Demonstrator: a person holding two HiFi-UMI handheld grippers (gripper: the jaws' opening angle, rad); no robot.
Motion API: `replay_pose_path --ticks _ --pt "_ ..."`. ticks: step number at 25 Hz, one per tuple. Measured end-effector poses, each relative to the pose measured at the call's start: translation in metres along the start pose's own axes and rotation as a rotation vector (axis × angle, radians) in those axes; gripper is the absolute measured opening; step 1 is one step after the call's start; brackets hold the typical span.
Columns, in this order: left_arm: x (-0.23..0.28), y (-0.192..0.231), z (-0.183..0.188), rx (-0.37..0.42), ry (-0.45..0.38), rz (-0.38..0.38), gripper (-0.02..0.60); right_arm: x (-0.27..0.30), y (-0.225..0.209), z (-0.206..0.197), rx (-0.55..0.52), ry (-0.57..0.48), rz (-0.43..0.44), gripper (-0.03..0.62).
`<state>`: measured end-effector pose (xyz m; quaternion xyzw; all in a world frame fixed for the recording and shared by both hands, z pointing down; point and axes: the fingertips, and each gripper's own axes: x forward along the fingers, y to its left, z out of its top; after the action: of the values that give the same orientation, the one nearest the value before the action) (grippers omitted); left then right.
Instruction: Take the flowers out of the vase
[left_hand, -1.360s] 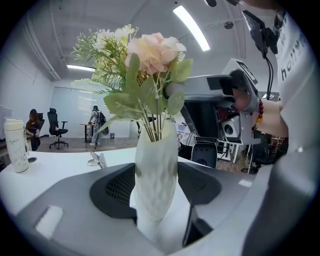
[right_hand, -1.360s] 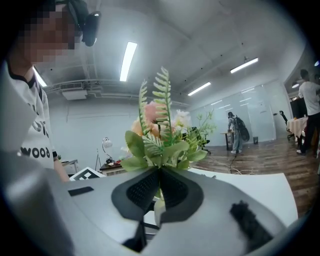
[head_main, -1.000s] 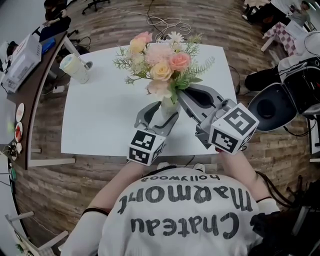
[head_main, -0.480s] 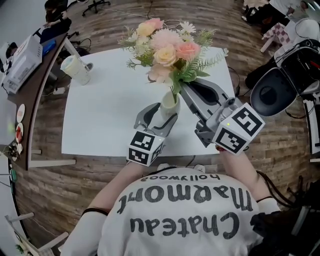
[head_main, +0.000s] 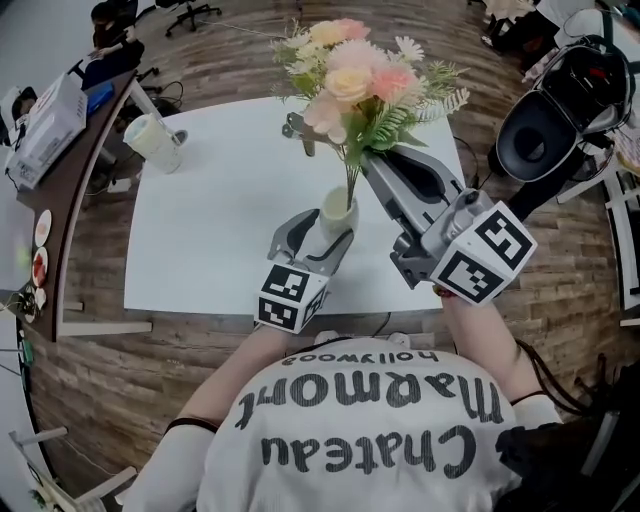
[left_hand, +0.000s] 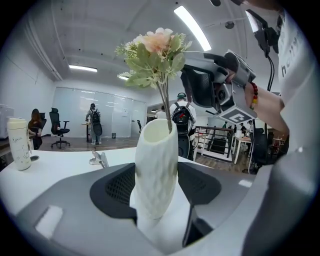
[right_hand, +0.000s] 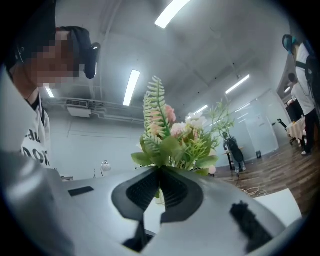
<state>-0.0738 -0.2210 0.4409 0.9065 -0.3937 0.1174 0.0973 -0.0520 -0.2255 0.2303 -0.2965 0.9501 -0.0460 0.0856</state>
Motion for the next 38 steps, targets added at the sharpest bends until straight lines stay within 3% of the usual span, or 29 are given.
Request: replay_pose_path --ticks 28,38 --pt "0.002 -0.008 -0.001 -0.006 0.003 0.029 0.261 -0.037 -0.004 0.084 -0.03 -0.16 0.005 0.017" --pt "0.007 -0.001 0.005 -0.029 -0.014 0.071 0.261 -0.062 -0.026 0.084 0.01 -0.135 -0.008 0.017"
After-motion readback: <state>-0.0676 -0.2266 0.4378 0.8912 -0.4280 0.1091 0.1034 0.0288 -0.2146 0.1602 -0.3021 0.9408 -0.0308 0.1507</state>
